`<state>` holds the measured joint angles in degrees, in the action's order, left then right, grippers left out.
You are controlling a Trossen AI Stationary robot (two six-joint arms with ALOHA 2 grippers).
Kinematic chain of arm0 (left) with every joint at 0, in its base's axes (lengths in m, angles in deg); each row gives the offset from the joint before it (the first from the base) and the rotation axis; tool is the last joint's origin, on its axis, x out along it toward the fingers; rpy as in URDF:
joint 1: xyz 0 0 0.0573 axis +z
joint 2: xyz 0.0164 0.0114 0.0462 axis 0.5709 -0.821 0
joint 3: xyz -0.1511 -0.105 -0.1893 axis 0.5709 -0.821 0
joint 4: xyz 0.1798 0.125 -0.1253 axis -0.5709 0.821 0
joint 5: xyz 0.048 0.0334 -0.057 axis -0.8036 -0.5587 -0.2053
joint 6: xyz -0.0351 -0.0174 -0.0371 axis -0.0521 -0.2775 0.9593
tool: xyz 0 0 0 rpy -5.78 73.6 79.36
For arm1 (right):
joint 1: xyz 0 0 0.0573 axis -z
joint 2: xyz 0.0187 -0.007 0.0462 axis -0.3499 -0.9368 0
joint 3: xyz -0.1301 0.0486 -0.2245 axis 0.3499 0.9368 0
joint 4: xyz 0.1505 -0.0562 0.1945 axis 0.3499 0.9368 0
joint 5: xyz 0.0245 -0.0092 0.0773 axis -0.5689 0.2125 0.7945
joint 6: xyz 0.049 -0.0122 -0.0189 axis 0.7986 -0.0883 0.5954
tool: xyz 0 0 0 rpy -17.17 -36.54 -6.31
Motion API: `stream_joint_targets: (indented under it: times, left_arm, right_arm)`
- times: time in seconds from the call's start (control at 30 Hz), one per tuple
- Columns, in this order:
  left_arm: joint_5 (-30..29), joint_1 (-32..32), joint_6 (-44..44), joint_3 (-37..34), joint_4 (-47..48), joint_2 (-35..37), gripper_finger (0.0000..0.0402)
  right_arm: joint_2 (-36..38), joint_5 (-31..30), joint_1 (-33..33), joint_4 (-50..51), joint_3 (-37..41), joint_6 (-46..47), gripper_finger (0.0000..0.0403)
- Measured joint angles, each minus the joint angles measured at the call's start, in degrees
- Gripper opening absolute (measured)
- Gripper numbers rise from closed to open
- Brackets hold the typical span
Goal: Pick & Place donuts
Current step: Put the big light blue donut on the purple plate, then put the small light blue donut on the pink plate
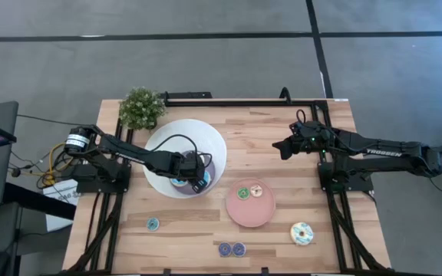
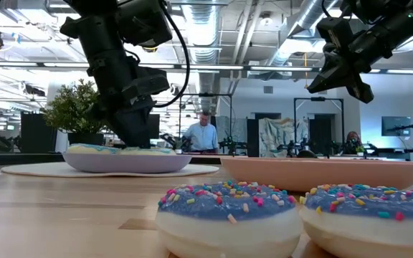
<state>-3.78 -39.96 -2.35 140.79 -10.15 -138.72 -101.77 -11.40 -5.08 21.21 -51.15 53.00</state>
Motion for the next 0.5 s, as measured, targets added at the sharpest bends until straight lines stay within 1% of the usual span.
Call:
stream_joint_targets:
  times: [0.1,0.2,0.33,0.5]
  left_arm:
    - [0.00,0.00,-0.02,0.00,0.00,0.00,0.0137]
    - [-0.08,-0.01,-0.26,0.36,0.13,0.00,0.0148]
    - [-0.09,-0.26,-1.79,2.23,0.97,0.00,0.0151]
    - [-0.30,-0.26,-3.00,5.31,6.79,0.00,0.0151]
  right_arm:
    - [0.00,0.00,-0.01,0.00,0.00,0.00,0.0001]
    - [0.00,0.00,-0.02,0.00,0.00,0.00,0.0001]
    - [0.00,0.00,0.00,0.00,0.00,0.02,0.0001]
    - [0.00,0.00,-0.01,0.00,0.00,0.13,0.0001]
